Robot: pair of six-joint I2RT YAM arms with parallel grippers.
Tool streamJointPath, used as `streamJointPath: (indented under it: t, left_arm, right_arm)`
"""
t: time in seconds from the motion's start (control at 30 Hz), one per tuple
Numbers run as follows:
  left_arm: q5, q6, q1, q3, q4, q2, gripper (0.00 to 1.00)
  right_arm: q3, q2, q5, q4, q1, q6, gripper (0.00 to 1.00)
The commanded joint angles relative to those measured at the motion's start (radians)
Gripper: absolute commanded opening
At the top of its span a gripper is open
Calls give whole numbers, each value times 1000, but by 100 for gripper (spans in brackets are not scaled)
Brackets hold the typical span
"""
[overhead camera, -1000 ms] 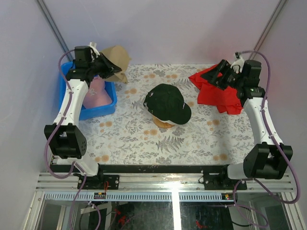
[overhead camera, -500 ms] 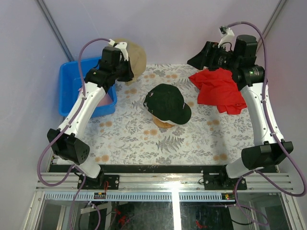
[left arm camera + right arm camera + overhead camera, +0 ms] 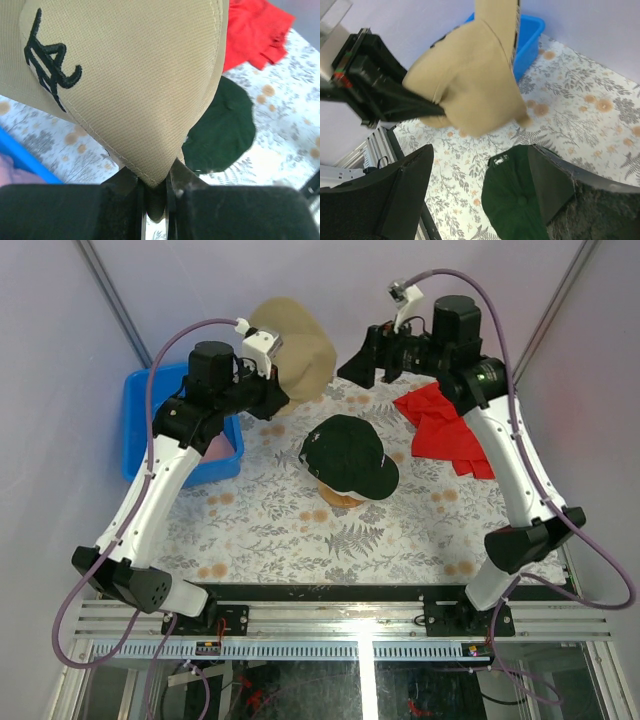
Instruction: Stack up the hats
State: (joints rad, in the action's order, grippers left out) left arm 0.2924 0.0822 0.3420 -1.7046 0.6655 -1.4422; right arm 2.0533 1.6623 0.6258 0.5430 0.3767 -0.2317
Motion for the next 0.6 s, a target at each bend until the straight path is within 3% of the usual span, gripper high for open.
streamJointPath:
  t: [0.0, 0.37, 0.57]
  left_arm:
    - [179, 68, 22, -22, -34, 21, 0]
    - [199, 91, 85, 8, 26, 50, 0]
    - [202, 99, 106, -3, 37, 43, 0]
  right_arm:
    - [87, 68, -41, -35, 37, -6, 83]
    - [141, 119, -16, -126, 37, -82, 85]
    - [147, 180, 109, -189, 38, -181, 85]
